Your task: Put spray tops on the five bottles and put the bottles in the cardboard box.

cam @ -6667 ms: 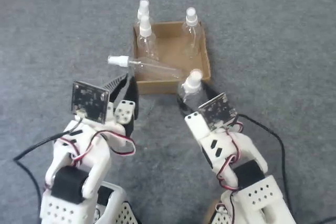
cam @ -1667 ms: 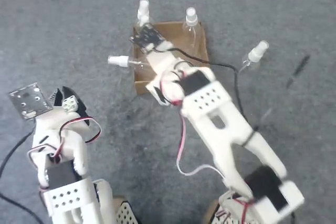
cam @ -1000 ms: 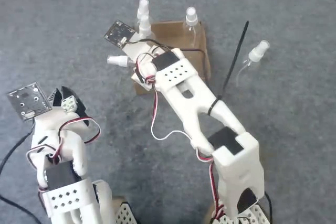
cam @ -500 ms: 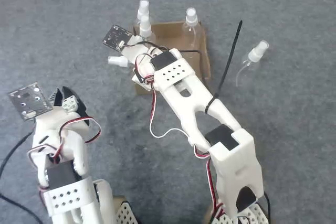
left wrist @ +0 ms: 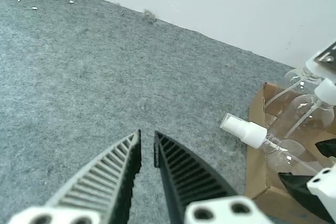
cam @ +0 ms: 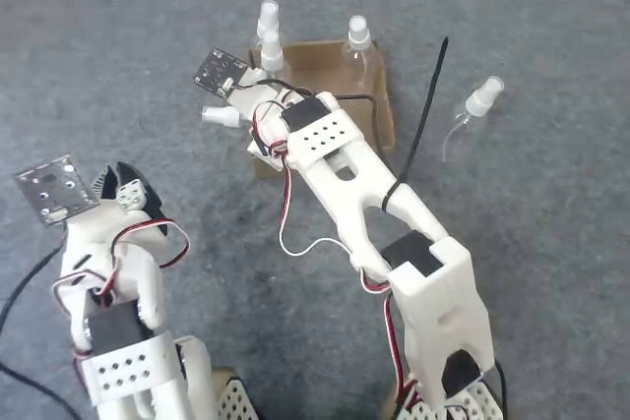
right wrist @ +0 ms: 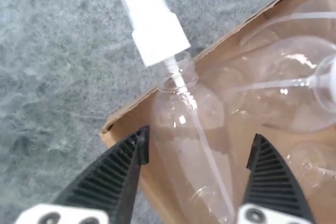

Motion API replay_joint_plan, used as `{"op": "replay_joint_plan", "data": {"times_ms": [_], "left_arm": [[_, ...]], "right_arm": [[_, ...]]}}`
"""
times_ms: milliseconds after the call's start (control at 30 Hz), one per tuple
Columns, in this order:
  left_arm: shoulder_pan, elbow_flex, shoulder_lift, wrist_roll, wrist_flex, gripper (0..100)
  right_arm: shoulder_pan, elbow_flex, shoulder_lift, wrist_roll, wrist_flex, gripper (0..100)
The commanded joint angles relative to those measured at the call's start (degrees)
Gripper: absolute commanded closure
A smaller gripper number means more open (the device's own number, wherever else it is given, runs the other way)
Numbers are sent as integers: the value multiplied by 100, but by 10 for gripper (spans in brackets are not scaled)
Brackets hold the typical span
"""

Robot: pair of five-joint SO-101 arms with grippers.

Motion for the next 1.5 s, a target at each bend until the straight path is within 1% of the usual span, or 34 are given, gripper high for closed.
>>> {"op": "replay_joint_plan", "data": {"times_ms": [0, 133, 200, 367, 800, 967, 1100, 1467], "left_arm": [[18, -92, -88, 44, -202, 956], [18, -92, -88, 44, -202, 956], [18, -92, -88, 44, -202, 956], [18, -92, -88, 44, -202, 956], [18, -92, -88, 44, -202, 956], [18, -92, -88, 44, -211, 956], [18, -75, -88, 44, -316, 956], [18, -75, -88, 44, -316, 956]], "right_arm": [[22, -220, 22, 53, -136, 759], [75, -220, -22, 88, -215, 872], [75, -220, -31, 88, -207, 890], [75, -229, -66, 88, -207, 886], [66, -185, -699, 79, -145, 887], [31, -220, -760, 70, 48, 887], [31, -193, -1051, 44, 92, 887], [-4, -193, -1763, -53, 611, 887]]}}
